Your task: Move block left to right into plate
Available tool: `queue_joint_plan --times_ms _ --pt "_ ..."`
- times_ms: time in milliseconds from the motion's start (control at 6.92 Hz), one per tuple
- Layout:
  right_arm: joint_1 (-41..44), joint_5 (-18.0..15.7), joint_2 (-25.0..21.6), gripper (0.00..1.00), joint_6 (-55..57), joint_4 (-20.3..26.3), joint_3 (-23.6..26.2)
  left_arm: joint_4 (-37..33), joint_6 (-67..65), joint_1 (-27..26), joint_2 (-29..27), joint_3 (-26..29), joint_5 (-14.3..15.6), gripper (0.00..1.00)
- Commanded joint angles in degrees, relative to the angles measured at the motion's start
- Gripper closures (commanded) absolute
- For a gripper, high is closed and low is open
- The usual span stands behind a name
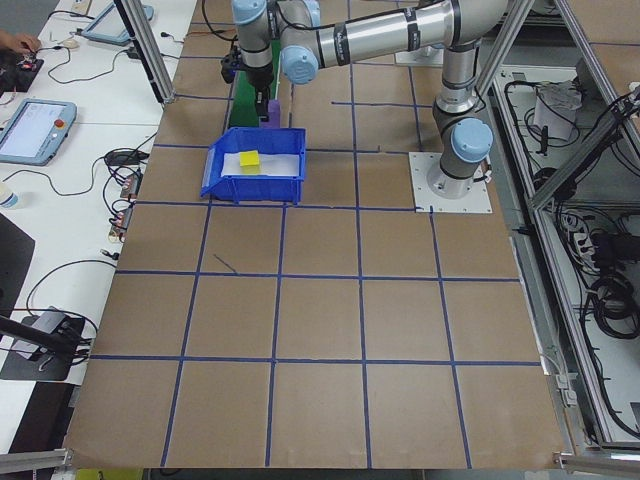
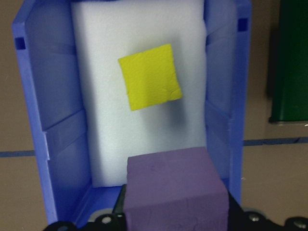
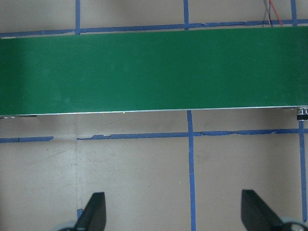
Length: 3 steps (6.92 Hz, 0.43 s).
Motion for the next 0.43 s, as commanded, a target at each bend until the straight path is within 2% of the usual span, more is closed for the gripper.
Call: queue_joint_plan --times_ms 0,289 --pt "-0.06 0.00 -0.03 0.00 0.05 0.00 0.02 7.34 -4.66 -4.68 -4.95 1.16 -4.58 0.74" --pt "-0.06 0.00 -0.03 0.00 0.05 0.00 -0.06 16.73 -6.59 -6.45 -12.33 1.95 -4.84 0.73"
